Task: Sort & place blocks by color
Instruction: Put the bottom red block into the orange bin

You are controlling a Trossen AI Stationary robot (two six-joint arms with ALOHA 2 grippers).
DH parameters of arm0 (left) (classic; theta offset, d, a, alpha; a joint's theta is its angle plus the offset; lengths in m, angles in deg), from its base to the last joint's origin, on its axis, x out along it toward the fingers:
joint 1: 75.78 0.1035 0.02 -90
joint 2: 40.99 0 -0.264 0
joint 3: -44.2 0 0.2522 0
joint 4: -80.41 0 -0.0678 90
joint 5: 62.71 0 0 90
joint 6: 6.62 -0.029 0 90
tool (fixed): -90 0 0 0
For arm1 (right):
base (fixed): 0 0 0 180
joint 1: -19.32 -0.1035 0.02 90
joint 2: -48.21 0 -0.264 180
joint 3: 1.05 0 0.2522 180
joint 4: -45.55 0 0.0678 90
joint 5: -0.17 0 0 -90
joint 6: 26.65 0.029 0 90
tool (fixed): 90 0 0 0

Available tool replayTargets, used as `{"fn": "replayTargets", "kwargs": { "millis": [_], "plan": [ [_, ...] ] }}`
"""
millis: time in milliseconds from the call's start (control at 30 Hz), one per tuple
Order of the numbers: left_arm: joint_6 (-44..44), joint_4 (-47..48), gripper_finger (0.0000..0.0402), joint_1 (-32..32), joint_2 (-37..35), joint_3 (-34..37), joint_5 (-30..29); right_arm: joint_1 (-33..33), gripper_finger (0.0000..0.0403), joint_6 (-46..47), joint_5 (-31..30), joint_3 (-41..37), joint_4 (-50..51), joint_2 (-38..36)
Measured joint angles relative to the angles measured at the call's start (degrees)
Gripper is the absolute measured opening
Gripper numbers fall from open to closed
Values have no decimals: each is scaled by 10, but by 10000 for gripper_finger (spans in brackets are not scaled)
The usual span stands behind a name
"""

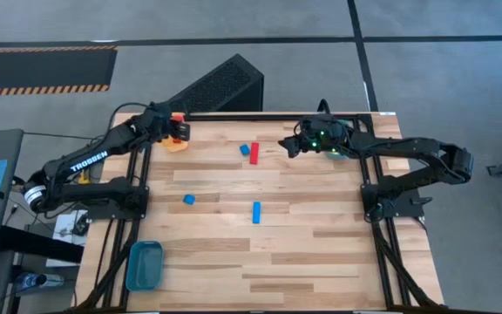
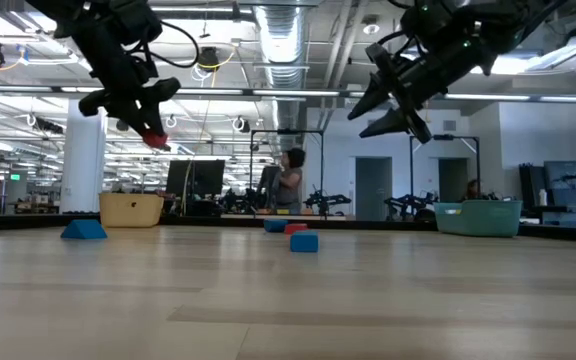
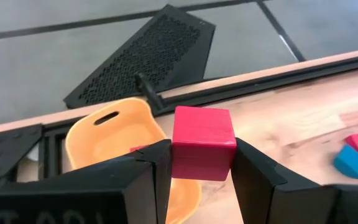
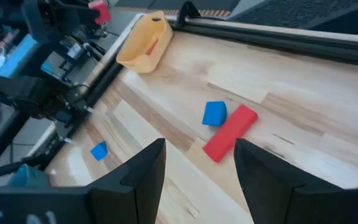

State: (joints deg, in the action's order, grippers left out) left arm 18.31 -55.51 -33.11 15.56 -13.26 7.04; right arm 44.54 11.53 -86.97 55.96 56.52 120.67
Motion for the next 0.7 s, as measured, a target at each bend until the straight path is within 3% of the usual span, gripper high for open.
{"fn": "replayTargets", "kwargs": {
  "millis": [433, 700],
  "plan": [
    [10, 27, 111, 22, 9, 0, -1, -13, 214, 68, -16, -98, -94, 0],
    [18, 31, 112, 23, 28, 0, 10, -23, 214, 69, -16, -103, -102, 0]
  ]
}}
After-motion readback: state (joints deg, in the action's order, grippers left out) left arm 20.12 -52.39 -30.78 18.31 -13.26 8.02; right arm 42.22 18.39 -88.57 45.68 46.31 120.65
